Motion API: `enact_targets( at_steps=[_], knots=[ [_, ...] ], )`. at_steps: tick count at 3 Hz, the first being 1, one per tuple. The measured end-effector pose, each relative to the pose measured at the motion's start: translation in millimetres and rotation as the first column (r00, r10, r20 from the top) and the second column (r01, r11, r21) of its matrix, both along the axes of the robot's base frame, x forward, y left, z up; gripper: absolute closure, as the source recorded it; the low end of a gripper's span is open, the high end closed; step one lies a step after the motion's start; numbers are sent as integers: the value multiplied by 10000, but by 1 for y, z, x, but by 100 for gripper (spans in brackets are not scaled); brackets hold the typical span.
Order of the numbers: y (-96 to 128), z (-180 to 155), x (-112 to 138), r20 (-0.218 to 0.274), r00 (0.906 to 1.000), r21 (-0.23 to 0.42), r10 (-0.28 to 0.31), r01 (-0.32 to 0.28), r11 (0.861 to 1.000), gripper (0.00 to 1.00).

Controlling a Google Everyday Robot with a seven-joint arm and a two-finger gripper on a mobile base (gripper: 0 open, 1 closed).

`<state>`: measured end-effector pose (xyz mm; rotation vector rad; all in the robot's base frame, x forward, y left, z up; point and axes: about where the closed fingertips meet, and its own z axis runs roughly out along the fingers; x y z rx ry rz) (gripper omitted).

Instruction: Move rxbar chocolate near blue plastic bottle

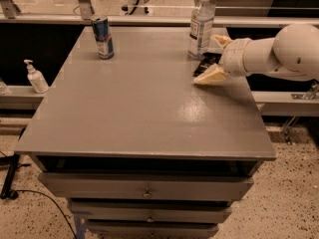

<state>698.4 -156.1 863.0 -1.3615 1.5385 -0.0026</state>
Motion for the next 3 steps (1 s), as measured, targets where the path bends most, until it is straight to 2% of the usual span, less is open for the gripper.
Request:
enact_targets(
  at_steps=[1,2,3],
  knots=[
    [-17,24,-18,319,9992,736,-249,225,9970,0],
    [-49,73,-55,832,9933,1950,-801,626,9788,14],
    [-76,107,-78,1043,9875,2708,-1179,859,9588,13]
  ],
)
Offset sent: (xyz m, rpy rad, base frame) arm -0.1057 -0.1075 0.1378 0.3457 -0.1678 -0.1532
